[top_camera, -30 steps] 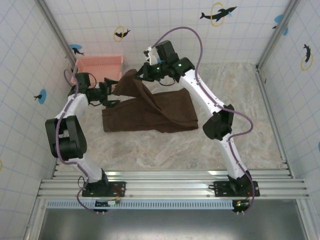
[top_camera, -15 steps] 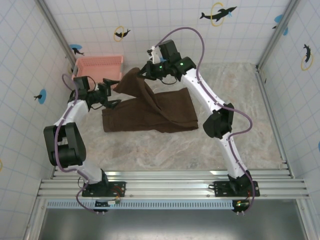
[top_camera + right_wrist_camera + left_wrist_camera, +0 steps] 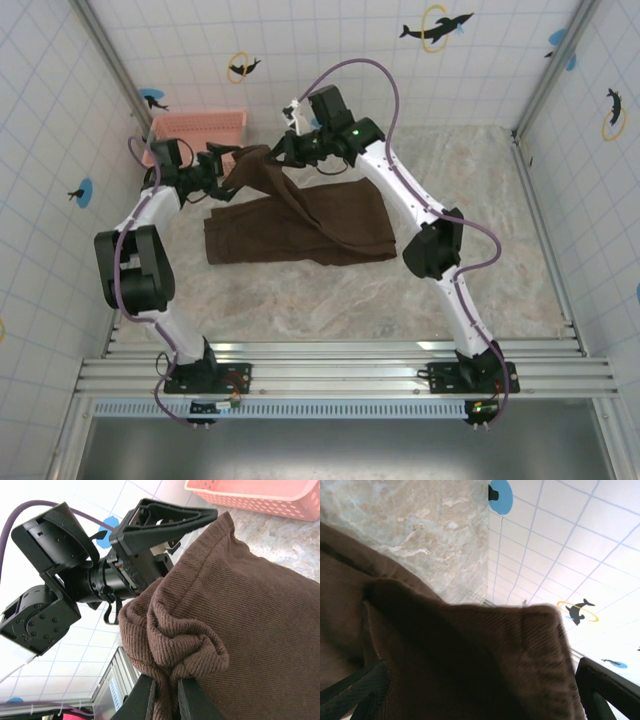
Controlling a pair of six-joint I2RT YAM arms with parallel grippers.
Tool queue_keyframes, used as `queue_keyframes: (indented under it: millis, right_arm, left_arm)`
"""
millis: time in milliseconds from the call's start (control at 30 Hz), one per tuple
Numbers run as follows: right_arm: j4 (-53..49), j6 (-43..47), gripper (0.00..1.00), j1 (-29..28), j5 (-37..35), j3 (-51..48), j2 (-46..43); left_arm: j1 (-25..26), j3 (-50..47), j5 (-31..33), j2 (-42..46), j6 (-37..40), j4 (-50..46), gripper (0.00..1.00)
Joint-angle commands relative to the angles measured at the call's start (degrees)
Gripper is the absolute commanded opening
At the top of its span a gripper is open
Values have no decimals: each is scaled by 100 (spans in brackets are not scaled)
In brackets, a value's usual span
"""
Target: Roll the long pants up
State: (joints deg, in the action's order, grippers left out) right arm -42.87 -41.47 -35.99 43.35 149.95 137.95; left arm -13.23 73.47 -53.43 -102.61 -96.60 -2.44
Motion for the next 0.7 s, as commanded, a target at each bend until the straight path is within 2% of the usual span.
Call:
queue_keyframes:
  millis: [0, 200, 267, 300, 400, 433, 667]
  right_arm:
    - [84, 135, 8, -66, 113, 61, -10]
    - [79, 153, 8, -110, 166, 70, 3]
    - [43, 206, 8, -117, 165, 70, -5]
    - [-12, 248, 8, -123, 157, 75, -7]
    - [-137, 344, 8, -132, 165, 65, -3]
    - [-191, 387, 8, -137, 148, 66, -14]
    - [-447, 606, 7, -206, 327, 35, -12]
  left_arm:
    - [82, 124, -90, -193, -398, 540, 97]
    - [128, 82, -101, -330, -479, 741, 97]
    - [140, 71, -84, -368, -588, 958, 88]
    - [143, 80, -59, -387, -647, 1090, 75]
    - [139, 104, -21, -473, -792, 1308, 3]
    - [150, 137, -18, -511, -823, 1371, 0]
    - [173, 277, 31, -796, -1165, 1936, 0]
